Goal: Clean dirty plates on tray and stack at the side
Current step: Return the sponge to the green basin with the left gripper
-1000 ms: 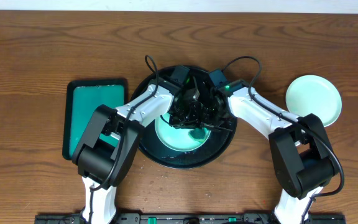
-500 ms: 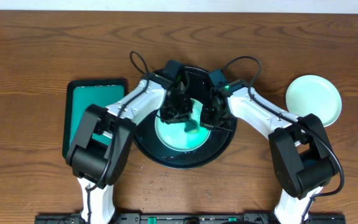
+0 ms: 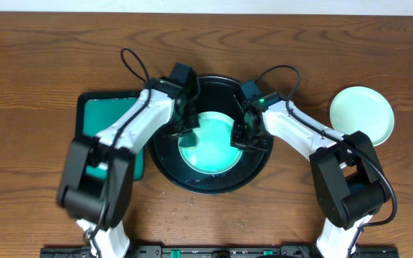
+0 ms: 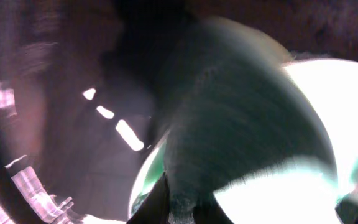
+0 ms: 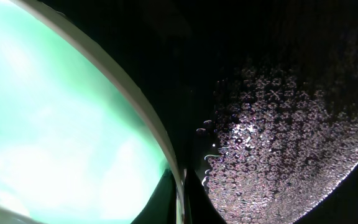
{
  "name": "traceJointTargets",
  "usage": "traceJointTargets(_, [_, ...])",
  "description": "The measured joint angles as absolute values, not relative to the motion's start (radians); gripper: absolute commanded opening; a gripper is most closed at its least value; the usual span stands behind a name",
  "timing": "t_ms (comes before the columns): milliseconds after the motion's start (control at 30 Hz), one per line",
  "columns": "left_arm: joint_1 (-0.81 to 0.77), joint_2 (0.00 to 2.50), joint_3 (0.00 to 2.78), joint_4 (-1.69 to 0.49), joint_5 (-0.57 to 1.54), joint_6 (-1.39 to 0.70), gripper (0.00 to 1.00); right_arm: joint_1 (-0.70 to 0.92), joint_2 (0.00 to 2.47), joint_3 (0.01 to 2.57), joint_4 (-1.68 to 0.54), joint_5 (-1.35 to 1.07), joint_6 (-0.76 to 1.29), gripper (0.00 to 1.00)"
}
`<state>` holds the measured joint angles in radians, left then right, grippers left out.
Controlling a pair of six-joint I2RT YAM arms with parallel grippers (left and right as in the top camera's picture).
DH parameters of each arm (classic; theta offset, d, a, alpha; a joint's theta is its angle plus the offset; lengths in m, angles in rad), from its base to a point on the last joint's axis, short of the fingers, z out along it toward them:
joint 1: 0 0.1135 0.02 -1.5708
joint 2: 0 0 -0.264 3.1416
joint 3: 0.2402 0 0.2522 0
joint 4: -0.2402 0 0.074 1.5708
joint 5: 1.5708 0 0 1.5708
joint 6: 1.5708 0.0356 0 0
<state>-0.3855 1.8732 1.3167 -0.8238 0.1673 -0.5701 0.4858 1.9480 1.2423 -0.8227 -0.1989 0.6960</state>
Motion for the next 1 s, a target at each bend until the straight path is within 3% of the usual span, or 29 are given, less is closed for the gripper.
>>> traceJointTargets(400, [-0.286,1.577,1.316,-0.996,0.002,-0.542,0.07,0.486,1.948,1.242,-0.821,-0.201,0.696,0.02])
traceJointTargets(767, [0.001,1.653,1.306,-1.011,-0.052,-0.523,0.07,0.486,1.948,1.242,-0.819,-0.202,0.696,0.02])
traceJointTargets(1000, [0.041,1.812,1.299,-1.006,-0.059,-0.500,0.07,0.486,1.948,1.241,-0.818,-0.202,0.696,0.02])
